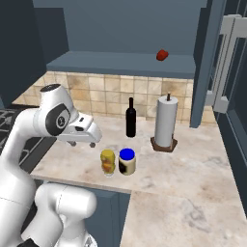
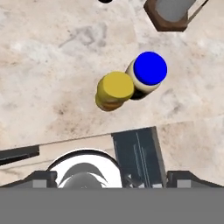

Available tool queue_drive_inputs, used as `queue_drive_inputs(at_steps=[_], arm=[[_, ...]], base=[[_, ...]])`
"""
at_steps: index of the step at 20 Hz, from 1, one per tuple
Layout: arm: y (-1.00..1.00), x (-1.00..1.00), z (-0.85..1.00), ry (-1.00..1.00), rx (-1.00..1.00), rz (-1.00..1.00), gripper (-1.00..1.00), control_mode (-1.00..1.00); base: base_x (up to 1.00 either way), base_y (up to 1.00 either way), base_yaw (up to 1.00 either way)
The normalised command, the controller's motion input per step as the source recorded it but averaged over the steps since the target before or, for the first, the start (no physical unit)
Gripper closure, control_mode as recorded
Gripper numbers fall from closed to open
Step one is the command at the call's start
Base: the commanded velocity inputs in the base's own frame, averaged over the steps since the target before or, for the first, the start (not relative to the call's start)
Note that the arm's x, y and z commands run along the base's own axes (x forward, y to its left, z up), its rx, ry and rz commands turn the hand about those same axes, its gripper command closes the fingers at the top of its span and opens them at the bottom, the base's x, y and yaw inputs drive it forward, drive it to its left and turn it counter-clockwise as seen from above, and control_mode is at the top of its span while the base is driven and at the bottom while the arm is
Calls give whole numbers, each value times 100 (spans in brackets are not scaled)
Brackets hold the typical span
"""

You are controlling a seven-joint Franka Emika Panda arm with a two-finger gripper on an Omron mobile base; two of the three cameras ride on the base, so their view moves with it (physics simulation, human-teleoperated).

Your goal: Pick the mayonnaise and mustard from the counter and place them in the cabinet.

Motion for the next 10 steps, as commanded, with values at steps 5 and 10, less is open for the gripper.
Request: queue_drive_inputs(at_steps=[5, 10], arm=[[0, 3, -9, 0, 0, -26, -100, -100], [0, 15, -11, 0, 0, -29, -100, -100]], base=[[0, 0, 0], [0, 0, 0]])
